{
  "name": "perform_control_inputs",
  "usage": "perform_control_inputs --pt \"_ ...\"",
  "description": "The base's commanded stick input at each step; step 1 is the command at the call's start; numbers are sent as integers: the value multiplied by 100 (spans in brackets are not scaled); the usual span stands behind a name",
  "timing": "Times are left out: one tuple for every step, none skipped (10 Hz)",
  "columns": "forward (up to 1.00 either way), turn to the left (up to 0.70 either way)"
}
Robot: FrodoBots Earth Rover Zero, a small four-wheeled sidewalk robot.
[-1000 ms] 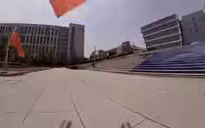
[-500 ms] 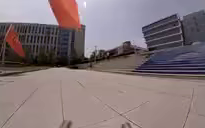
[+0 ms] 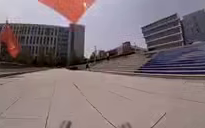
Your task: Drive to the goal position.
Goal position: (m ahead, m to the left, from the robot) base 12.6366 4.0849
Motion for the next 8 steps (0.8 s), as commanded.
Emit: perform_control_inputs --pt "100 -1" --pt "100 -1" --pt "100 -1" --pt "100 -1" --pt "100 -1" --pt "100 -1" --pt "100 -1" --pt "100 -1"
